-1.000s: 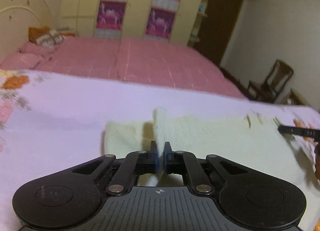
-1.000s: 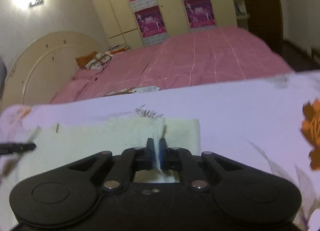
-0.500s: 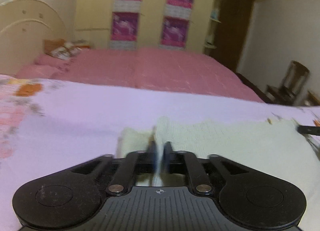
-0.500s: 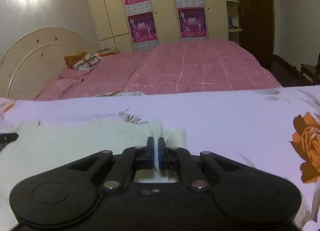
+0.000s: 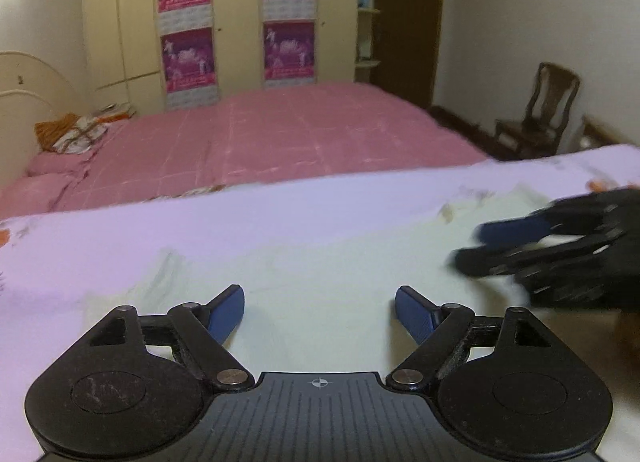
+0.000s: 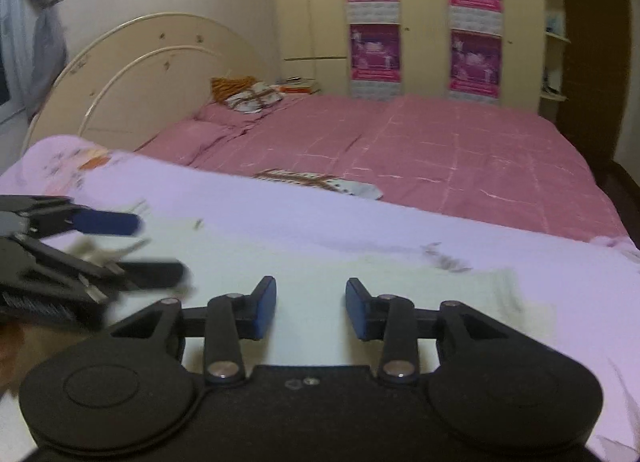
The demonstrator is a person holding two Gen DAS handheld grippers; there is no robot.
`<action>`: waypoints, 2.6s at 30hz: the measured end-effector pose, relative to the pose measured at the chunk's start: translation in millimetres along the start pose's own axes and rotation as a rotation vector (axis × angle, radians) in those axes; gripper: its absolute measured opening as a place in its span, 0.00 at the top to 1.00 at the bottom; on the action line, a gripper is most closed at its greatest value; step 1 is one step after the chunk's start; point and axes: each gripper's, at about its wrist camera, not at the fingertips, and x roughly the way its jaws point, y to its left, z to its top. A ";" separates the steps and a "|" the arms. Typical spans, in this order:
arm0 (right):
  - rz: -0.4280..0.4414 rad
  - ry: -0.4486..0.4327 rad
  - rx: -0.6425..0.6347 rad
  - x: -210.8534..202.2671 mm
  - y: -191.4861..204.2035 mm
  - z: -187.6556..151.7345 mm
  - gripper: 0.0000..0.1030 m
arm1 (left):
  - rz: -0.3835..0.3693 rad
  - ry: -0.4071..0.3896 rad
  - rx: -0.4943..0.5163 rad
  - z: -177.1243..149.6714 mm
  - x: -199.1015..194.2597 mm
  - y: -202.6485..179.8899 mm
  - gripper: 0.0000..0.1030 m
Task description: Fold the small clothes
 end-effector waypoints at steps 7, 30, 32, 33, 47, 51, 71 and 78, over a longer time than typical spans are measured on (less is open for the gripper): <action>-0.205 0.015 0.096 -17.7 -64.5 -13.2 0.64 | 0.129 -0.010 -0.064 -23.7 -18.0 46.5 0.19; -0.198 0.018 0.028 -86.2 1.2 -67.8 0.63 | 0.100 -0.025 -0.045 -71.7 -80.6 -16.9 0.19; -0.218 0.023 0.080 -90.5 -16.7 -70.1 0.64 | 0.128 -0.024 -0.048 -74.4 -84.0 -9.6 0.19; -0.220 0.027 0.090 -93.7 -20.6 -71.0 0.64 | 0.137 -0.024 -0.055 -74.3 -87.3 -9.9 0.19; -0.115 0.056 -0.076 -118.5 81.6 -104.2 0.62 | 0.039 0.000 -0.082 -117.2 -118.2 -58.5 0.19; -0.166 0.055 -0.028 -135.4 68.9 -114.6 0.62 | 0.082 -0.006 -0.104 -136.3 -136.0 -33.4 0.19; -0.216 0.038 0.003 -153.3 89.2 -139.0 0.60 | 0.097 0.024 -0.118 -146.6 -139.6 -75.2 0.19; -0.239 0.032 0.134 -173.0 52.2 -146.3 0.60 | 0.104 0.024 -0.107 -154.7 -145.1 -67.2 0.19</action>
